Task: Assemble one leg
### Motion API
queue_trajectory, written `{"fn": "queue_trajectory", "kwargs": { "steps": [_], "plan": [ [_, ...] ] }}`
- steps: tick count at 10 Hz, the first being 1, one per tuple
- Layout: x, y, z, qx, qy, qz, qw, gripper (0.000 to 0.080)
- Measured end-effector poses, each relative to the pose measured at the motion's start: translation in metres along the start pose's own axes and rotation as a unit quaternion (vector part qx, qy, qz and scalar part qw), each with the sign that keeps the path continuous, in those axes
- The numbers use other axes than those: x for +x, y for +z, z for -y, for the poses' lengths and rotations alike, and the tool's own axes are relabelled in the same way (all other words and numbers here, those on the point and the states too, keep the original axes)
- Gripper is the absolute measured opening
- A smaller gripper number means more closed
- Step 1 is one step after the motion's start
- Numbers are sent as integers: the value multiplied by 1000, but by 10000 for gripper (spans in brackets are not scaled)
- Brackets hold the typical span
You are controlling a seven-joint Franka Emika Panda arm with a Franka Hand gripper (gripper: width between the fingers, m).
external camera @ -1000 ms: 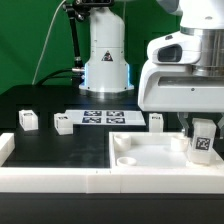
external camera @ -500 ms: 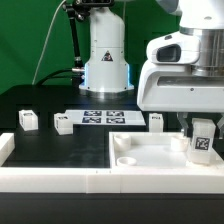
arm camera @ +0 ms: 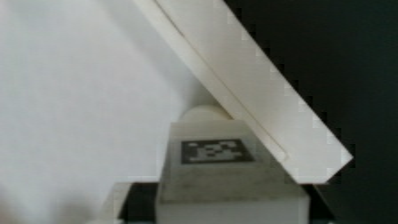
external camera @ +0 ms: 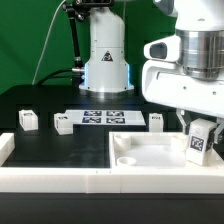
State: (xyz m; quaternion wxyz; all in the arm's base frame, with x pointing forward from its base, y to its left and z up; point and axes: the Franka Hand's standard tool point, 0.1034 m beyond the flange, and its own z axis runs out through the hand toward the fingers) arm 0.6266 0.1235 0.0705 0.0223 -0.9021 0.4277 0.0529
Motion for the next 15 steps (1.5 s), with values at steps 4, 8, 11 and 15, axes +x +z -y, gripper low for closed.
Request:
{"fn": "queue_trajectory", "kwargs": {
  "steps": [4, 8, 11, 15],
  "plan": [
    [0, 0, 2, 8, 244, -1, 970, 294],
    [0, 0, 2, 9, 283, 6, 959, 370],
    [-5, 0, 3, 2, 139, 7, 990, 640],
    [-2, -1, 2, -2, -123, -1, 992, 649]
  ]
}}
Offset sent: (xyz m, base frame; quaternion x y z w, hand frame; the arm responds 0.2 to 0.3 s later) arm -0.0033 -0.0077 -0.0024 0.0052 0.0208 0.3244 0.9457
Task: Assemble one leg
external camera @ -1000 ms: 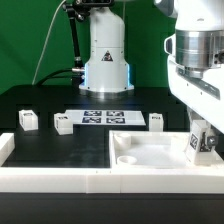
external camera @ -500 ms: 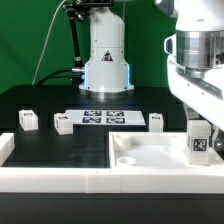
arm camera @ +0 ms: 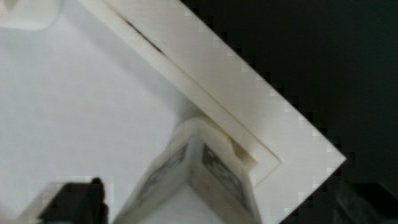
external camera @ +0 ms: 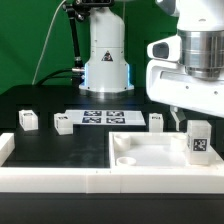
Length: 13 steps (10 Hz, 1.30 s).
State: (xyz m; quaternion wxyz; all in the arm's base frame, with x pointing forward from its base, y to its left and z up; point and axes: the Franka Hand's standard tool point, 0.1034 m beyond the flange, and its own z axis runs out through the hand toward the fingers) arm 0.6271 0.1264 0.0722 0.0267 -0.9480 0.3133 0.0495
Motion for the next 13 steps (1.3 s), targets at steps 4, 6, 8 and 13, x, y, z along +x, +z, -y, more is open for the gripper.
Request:
{"fn": "queue_trajectory", "kwargs": {
  "steps": [4, 6, 8, 13],
  "plan": [
    [7, -3, -2, -11, -213, -15, 977, 649],
    [9, -3, -4, -12, -277, -15, 961, 649],
    [10, -3, -4, -12, -287, -14, 958, 530],
    [10, -3, -5, -11, -265, -14, 964, 290]
  ]
}}
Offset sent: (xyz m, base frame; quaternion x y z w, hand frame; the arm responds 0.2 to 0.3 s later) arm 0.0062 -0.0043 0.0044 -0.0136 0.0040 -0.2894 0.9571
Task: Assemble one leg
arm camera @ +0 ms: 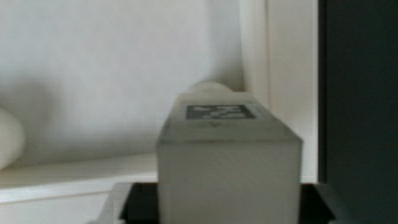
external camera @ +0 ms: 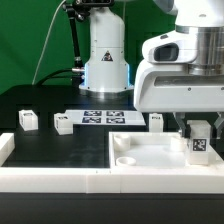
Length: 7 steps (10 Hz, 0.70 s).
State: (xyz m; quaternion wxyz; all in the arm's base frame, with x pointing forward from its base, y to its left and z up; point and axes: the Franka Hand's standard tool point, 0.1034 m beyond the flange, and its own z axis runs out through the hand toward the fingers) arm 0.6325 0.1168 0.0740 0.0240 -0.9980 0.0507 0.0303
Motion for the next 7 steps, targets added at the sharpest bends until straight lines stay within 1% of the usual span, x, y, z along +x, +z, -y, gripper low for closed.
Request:
{"fn": "queue_trajectory", "kwargs": {
  "steps": [2, 4, 5, 7],
  "plan": [
    [0, 0, -2, 7, 87, 2, 996, 290],
    [1, 1, -3, 12, 212, 2, 977, 290],
    [1, 1, -4, 13, 262, 0, 965, 290],
    [0, 1, -6, 20, 393, -4, 919, 291]
  ]
}}
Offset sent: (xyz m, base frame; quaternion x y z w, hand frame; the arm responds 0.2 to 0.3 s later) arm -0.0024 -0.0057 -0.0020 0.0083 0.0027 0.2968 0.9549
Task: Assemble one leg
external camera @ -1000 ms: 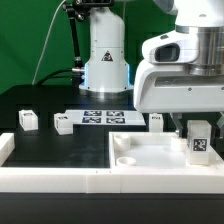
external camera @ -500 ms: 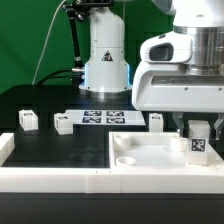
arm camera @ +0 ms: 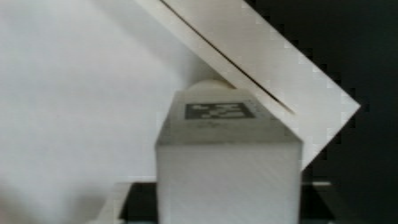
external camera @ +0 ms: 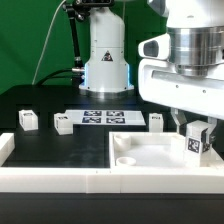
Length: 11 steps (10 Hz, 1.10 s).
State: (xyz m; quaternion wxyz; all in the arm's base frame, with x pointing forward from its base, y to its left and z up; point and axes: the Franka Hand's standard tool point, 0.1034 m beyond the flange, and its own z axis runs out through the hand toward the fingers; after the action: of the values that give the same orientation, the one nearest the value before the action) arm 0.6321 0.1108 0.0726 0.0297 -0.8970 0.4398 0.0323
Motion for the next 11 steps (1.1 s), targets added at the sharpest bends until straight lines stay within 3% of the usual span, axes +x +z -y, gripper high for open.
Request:
{"fn": "queue_trajectory", "kwargs": {
  "steps": [2, 4, 6, 8, 10, 11],
  "plan": [
    [0, 0, -2, 6, 112, -4, 994, 291],
    [-1, 0, -3, 4, 240, 1, 971, 291],
    [3, 0, -6, 15, 275, 31, 961, 291],
    [2, 1, -5, 15, 260, 31, 965, 291],
    [-2, -1, -6, 6, 197, 36, 980, 603],
    [-2, -1, -5, 7, 138, 33, 990, 635]
  ]
}}
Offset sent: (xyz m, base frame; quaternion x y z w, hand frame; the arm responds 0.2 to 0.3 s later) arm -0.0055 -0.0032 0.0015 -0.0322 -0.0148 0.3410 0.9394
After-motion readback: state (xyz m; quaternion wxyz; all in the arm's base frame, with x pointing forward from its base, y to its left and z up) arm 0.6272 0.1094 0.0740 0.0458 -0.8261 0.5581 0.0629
